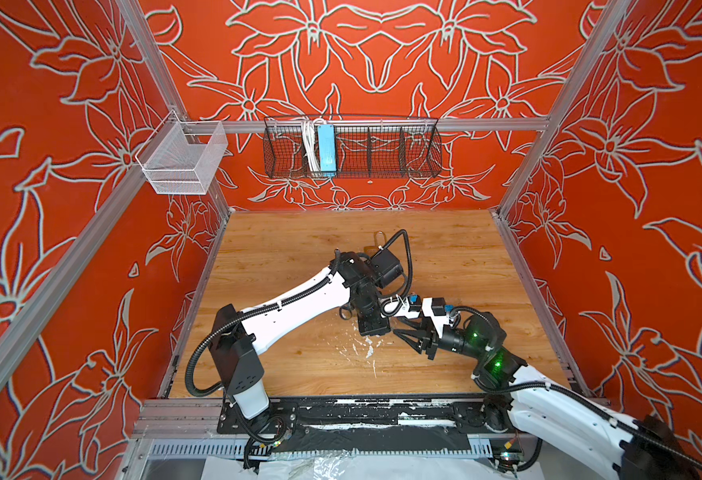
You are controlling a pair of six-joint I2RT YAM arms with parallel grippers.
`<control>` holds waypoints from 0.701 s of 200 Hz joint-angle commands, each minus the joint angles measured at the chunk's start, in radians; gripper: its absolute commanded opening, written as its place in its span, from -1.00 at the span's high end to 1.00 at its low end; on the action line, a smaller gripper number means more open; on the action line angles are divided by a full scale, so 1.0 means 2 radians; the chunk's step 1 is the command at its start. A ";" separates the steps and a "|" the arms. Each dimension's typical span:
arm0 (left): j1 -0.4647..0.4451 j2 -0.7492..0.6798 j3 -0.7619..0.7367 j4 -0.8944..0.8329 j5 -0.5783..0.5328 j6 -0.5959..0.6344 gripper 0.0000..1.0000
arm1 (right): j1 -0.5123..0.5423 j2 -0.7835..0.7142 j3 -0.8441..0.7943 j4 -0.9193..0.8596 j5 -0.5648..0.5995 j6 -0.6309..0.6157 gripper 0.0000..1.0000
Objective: Unlock with the key
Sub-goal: 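Carry the key in the left gripper toward the right gripper while right approaches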
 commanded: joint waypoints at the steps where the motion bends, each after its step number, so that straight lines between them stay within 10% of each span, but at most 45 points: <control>1: -0.001 -0.015 -0.003 0.011 0.008 0.011 1.00 | 0.001 0.003 0.018 0.019 -0.022 0.003 0.25; 140: 0.009 -0.029 -0.008 0.026 -0.007 0.012 1.00 | 0.003 0.033 0.038 -0.019 -0.016 -0.011 0.38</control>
